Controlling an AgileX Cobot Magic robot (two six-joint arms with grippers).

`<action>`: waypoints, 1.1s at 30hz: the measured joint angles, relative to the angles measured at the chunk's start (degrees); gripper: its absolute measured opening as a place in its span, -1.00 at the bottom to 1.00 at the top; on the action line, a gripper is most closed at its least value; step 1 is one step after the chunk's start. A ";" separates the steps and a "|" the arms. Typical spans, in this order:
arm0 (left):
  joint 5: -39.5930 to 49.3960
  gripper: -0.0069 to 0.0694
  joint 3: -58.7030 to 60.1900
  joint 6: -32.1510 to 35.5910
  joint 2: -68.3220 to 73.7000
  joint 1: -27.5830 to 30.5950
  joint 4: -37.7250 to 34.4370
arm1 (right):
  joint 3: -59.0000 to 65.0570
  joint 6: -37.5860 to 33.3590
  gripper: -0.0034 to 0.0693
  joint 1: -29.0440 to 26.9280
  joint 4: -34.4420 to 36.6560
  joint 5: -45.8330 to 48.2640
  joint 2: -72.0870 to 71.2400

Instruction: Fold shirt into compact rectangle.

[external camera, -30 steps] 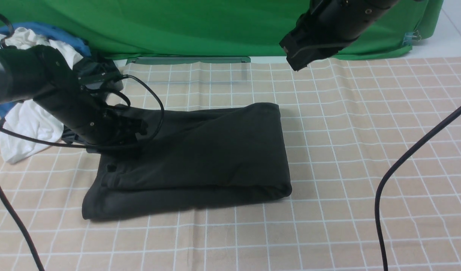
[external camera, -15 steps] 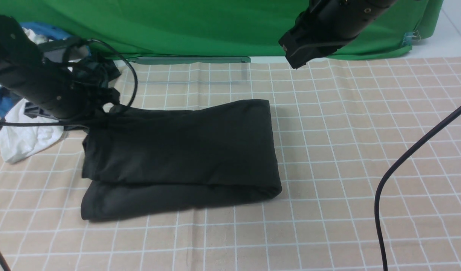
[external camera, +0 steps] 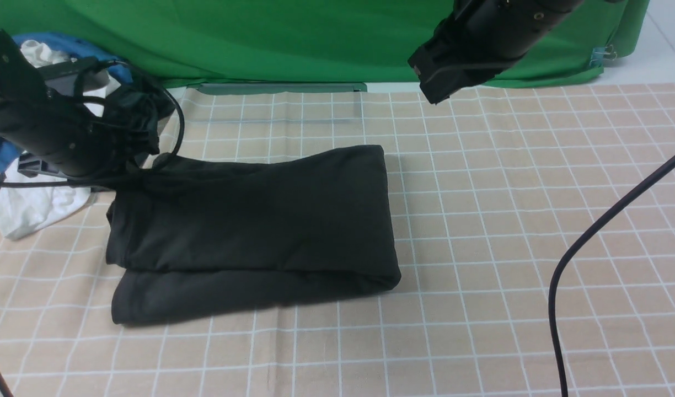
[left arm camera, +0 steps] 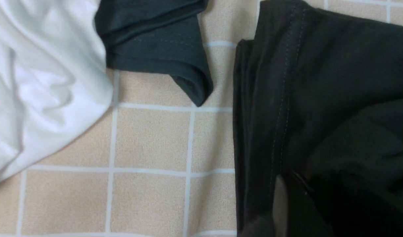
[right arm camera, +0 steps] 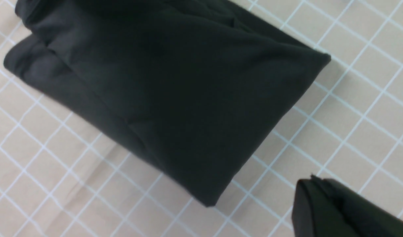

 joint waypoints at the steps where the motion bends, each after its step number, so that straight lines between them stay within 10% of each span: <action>1: 0.11 -0.30 0.00 -0.27 -0.07 0.00 0.43 | 0.00 0.00 -0.80 0.00 0.00 0.53 0.00; 7: 3.28 -0.14 0.00 -0.91 -3.09 0.00 -1.26 | 0.02 -0.73 -0.80 2.35 -0.06 1.37 1.02; 15: 5.66 -0.74 6.83 10.65 -6.91 -1.55 -18.06 | 0.07 2.29 -0.80 8.32 0.38 -0.64 12.62; 33: -3.23 -0.77 18.74 1.18 -3.35 -2.15 -8.45 | 3.28 12.73 -0.80 9.38 -6.61 1.40 26.06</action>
